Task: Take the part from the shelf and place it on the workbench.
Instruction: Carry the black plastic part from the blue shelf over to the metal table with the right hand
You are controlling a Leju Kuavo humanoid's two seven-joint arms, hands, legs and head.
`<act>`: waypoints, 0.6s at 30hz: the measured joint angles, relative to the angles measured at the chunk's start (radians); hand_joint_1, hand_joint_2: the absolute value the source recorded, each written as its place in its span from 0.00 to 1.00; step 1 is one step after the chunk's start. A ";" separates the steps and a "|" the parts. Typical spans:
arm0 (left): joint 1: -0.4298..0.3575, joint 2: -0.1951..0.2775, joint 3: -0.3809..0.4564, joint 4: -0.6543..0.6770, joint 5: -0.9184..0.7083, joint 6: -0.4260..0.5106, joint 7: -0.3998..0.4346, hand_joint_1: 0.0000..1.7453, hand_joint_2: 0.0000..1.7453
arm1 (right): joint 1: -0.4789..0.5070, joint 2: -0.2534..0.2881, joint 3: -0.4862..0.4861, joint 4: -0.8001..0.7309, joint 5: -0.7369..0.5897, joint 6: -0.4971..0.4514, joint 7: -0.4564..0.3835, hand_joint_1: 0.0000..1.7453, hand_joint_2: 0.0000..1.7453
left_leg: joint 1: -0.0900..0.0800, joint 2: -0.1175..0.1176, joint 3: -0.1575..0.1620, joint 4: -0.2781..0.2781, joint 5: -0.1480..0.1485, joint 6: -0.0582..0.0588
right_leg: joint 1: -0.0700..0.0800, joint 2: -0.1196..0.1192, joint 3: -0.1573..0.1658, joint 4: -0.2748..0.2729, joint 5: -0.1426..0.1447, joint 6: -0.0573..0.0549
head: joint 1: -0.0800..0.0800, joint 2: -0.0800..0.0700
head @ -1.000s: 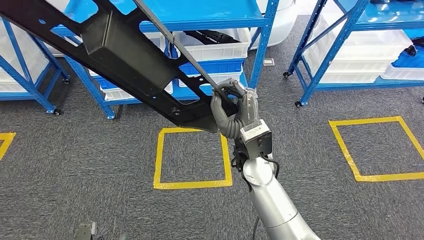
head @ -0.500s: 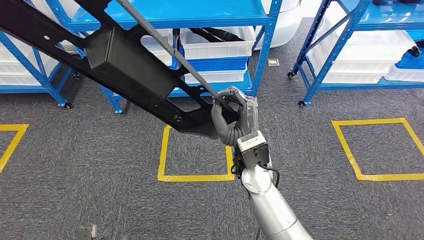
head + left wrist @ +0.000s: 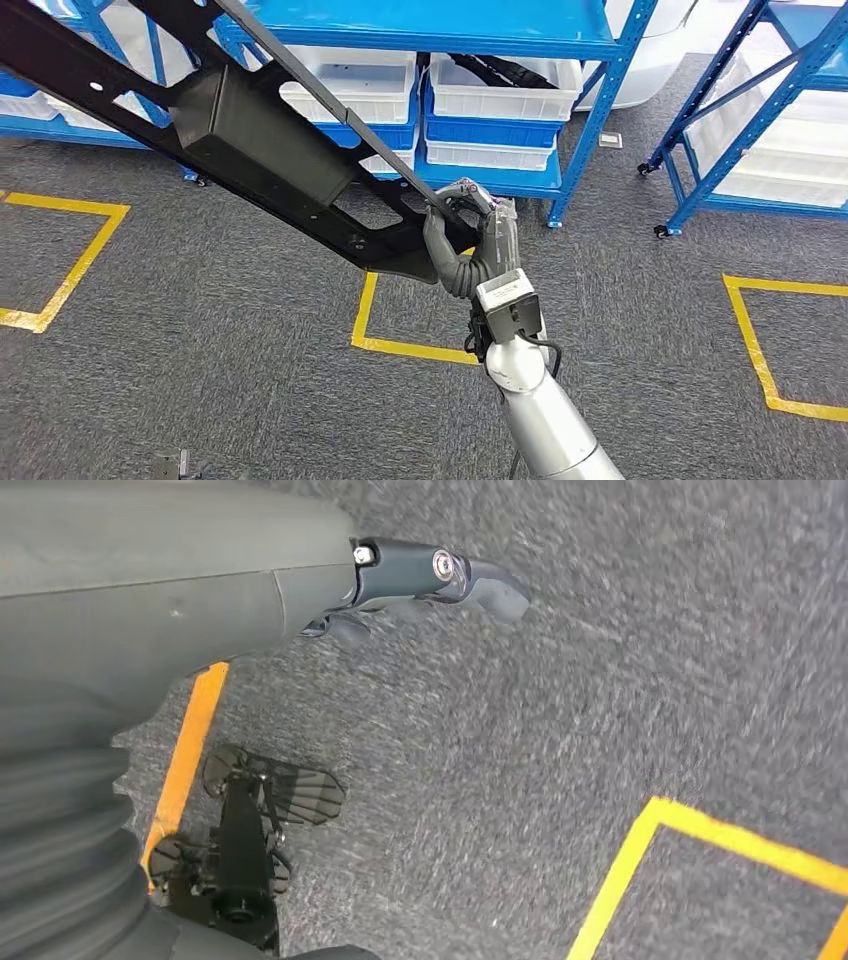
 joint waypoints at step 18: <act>0.072 0.035 0.062 0.001 0.077 0.066 -0.029 0.00 1.00 | -0.115 0.110 0.123 0.169 -0.039 0.050 -0.041 1.00 1.00 | -0.012 0.123 0.036 0.014 -0.052 0.004 | 0.031 -0.143 -0.015 -0.009 0.021 -0.037 | -0.012 0.000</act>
